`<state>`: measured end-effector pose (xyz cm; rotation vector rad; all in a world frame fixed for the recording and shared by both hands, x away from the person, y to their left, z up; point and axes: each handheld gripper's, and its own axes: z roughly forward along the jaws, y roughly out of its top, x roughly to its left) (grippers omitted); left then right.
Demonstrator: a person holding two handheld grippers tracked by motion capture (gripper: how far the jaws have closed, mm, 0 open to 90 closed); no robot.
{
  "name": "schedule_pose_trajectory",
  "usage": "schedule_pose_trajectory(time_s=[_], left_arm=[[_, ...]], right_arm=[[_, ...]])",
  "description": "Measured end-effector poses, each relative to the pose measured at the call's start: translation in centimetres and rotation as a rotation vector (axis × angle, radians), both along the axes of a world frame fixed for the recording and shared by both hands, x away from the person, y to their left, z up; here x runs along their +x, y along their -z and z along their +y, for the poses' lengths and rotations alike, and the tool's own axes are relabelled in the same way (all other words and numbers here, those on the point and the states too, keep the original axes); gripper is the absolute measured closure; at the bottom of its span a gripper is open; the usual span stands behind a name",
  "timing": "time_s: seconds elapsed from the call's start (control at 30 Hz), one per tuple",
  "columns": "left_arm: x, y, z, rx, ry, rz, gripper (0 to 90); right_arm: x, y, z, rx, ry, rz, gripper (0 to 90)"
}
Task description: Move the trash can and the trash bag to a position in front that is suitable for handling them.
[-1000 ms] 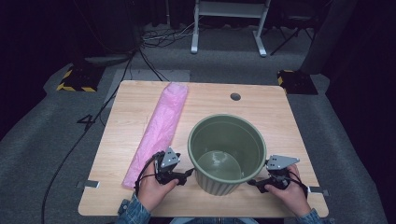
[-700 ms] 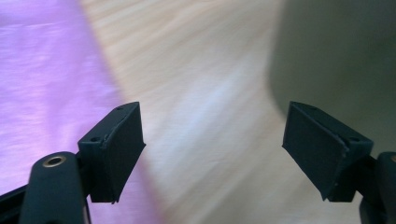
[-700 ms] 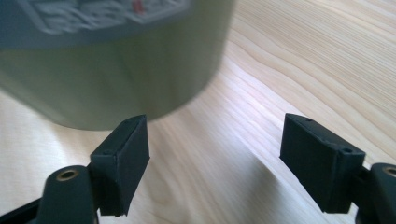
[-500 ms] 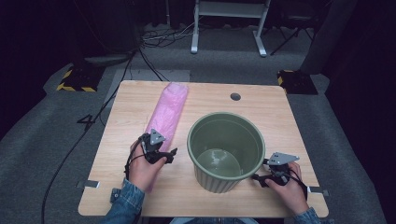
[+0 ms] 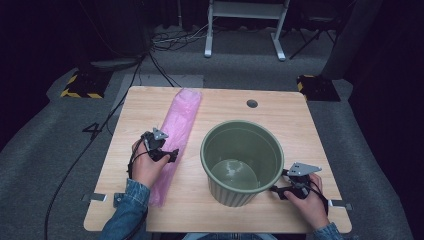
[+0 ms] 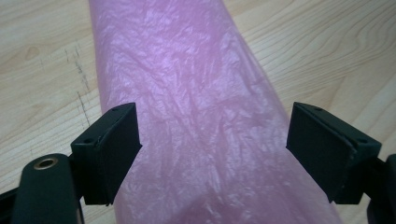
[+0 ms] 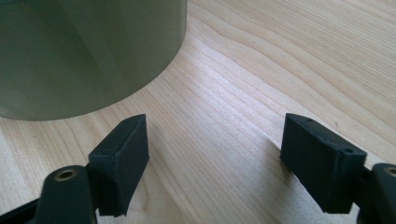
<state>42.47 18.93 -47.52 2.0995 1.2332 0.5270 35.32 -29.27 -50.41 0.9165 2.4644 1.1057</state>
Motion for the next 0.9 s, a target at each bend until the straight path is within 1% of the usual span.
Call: schedule_pose_trajectory(time_s=[0.07, 0.1, 0.13, 0.2, 0.27, 0.3, 0.33, 0.4, 0.43, 0.47, 0.5, 0.53, 0.6, 0.63, 0.7, 0.73, 0.77, 0.8, 0.83, 0.9], left_arm=[[0.9, 0.3, 0.1, 0.018, -0.008, 0.024, 17.2], [1.3, 0.3, 0.1, 0.034, -0.007, 0.028, 17.2], [1.5, 0.4, 0.1, 0.034, -0.016, 0.036, 17.2], [1.7, 0.5, 0.0, 0.040, -0.015, 0.041, 17.1], [2.2, 0.7, 0.0, 0.047, -0.020, 0.065, 17.1], [2.4, 1.1, -0.1, 0.054, -0.029, 0.087, 17.1], [2.4, 1.1, -0.1, 0.054, -0.029, 0.087, 17.1], [2.5, 1.4, -0.1, 0.055, -0.040, 0.110, 17.1], [2.7, 1.5, -0.1, 0.035, -0.055, 0.129, 16.5], [2.7, 1.5, -0.1, 0.035, -0.055, 0.129, 16.6], [2.8, 1.5, -0.1, 0.035, -0.056, 0.144, 16.4], [2.9, 1.4, -0.1, 0.034, -0.059, 0.148, 16.5], [2.9, 1.3, -0.3, 0.046, -0.073, 0.163, 16.9], [2.9, 1.2, -0.5, 0.048, -0.078, 0.172, 18.3], [2.8, 1.1, -0.6, 0.051, -0.073, 0.176, 23.9], [2.8, 1.0, -0.8, 0.054, -0.061, 0.176, 23.9], [2.6, 1.0, -1.2, 0.051, -0.033, 0.168, 29.1], [2.6, 1.0, -1.2, 0.051, -0.033, 0.168, 29.6], [2.4, 1.0, -1.6, 0.051, -0.010, 0.159, 30.0], [2.3, 1.0, -1.7, 0.049, -0.003, 0.159, 30.6]], right_arm=[[0.0, 0.0, 0.0, -0.001, 0.001, 0.000, 23.4], [0.0, 0.0, 0.0, -0.001, 0.001, 0.000, 23.5], [0.0, 0.0, 0.0, -0.001, 0.002, 0.000, 23.6], [0.0, 0.0, 0.0, 0.000, 0.004, 0.000, 23.7], [-0.1, 0.0, 0.0, 0.001, 0.007, 0.000, 23.8], [-0.1, 0.0, 0.0, 0.001, 0.007, 0.000, 23.8], [-0.1, 0.0, 0.0, 0.001, 0.007, 0.001, 23.8], [-0.1, 0.0, 0.0, 0.001, 0.007, 0.001, 23.8], [-0.1, 0.0, 0.0, 0.001, 0.007, 0.001, 23.7], [-0.1, 0.0, 0.0, 0.001, 0.007, 0.001, 23.7], [-0.1, 0.0, 0.0, 0.001, 0.006, 0.001, 23.7], [-0.1, 0.0, 0.0, 0.001, 0.007, 0.001, 23.7], [-0.1, 0.0, 0.0, 0.001, 0.007, 0.001, 23.7], [-0.1, 0.0, 0.0, 0.001, 0.007, 0.001, 23.8], [-0.1, 0.0, 0.0, 0.001, 0.007, 0.001, 23.8], [-0.1, 0.0, 0.0, 0.001, 0.007, 0.001, 23.8], [-0.1, 0.0, 0.0, 0.001, 0.007, 0.000, 23.8], [-0.1, 0.0, 0.0, 0.001, 0.007, 0.000, 23.8], [-0.1, 0.0, 0.0, 0.001, 0.006, 0.000, 23.8], [-0.1, 0.0, 0.0, 0.001, 0.006, 0.000, 23.8]])
